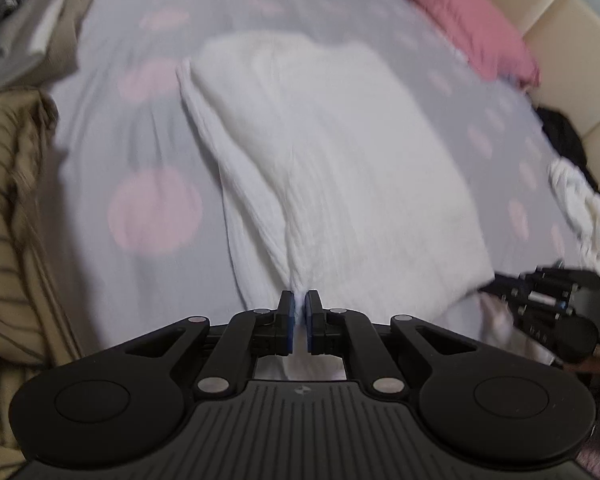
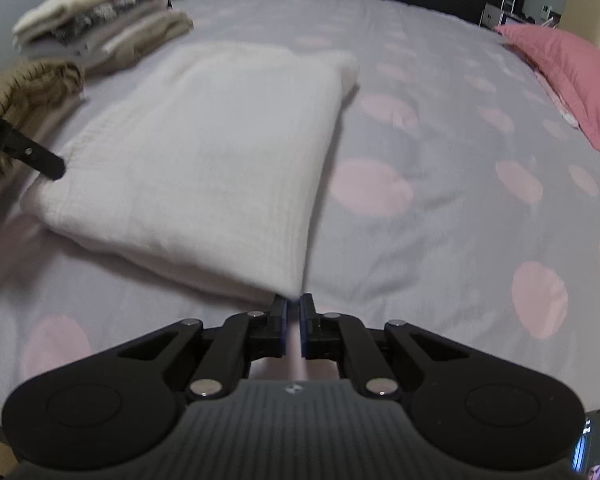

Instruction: Fold clothes

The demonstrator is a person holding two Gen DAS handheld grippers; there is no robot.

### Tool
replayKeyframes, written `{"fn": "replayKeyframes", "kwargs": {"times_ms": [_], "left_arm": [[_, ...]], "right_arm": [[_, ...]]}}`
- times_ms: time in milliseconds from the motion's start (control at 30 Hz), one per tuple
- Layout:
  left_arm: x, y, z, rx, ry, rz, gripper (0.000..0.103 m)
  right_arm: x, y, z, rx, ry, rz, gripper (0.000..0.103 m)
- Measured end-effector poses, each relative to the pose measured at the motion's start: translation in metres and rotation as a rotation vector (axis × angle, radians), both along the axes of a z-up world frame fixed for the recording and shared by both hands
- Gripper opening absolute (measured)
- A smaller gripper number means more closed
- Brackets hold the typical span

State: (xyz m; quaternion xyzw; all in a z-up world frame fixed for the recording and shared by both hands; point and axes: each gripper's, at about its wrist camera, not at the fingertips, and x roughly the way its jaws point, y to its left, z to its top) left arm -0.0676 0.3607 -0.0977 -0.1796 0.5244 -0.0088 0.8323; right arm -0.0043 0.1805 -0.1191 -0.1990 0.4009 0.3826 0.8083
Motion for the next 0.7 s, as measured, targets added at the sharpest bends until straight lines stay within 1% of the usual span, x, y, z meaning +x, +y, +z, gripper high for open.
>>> {"fn": "replayKeyframes", "kwargs": {"times_ms": [67,100,133,167,200,233,267,300,333,367,400,433,467,567,633,700], "left_arm": [[-0.001,-0.001,0.0,0.015,0.006,0.013,0.008],[-0.003,0.001,0.001,0.014,0.004,0.032,0.02],[-0.004,0.003,0.003,0.013,0.002,0.051,0.034],[-0.007,0.005,0.006,0.013,-0.005,0.071,0.043],[-0.01,0.007,0.009,0.013,-0.012,0.092,0.056],[-0.013,0.007,0.013,0.012,-0.023,0.106,0.058],[-0.015,0.007,0.016,0.003,-0.034,0.111,0.058],[-0.017,0.006,0.019,-0.005,-0.046,0.115,0.06],[-0.019,0.006,0.022,-0.018,-0.06,0.121,0.063],[-0.021,0.005,0.023,-0.026,-0.072,0.133,0.066],[-0.022,0.004,0.024,-0.03,-0.082,0.15,0.069],[-0.022,0.003,0.022,-0.033,-0.089,0.171,0.072],[-0.023,0.002,0.019,-0.04,-0.09,0.196,0.072],[-0.021,0.002,0.004,-0.08,-0.068,0.258,0.072],[-0.017,0.0,-0.005,-0.093,-0.057,0.266,0.072],[-0.013,-0.002,-0.01,-0.077,-0.055,0.259,0.072]], "right_arm": [[0.003,-0.005,-0.001,0.007,0.027,-0.026,0.008],[0.005,-0.006,0.001,0.011,0.04,-0.04,0.009],[0.005,-0.008,0.002,0.015,0.048,-0.051,0.011],[0.004,-0.01,0.003,0.02,0.052,-0.06,0.013],[0.003,-0.012,0.006,0.032,0.053,-0.066,0.013],[0.002,-0.014,0.009,0.054,0.05,-0.069,0.017],[0.001,-0.015,0.012,0.075,0.048,-0.072,0.026],[-0.001,-0.017,0.015,0.097,0.046,-0.075,0.03],[-0.002,-0.018,0.018,0.119,0.043,-0.077,0.036],[-0.003,-0.02,0.021,0.141,0.041,-0.08,0.04],[-0.004,-0.021,0.024,0.163,0.039,-0.083,0.042],[-0.006,-0.023,0.027,0.185,0.036,-0.086,0.046],[-0.005,-0.024,0.03,0.209,0.037,-0.094,0.052],[0.008,-0.025,0.032,0.273,0.079,-0.15,0.056],[0.018,-0.021,0.032,0.296,0.109,-0.18,0.06],[0.025,-0.017,0.03,0.298,0.131,-0.194,0.063]]}}
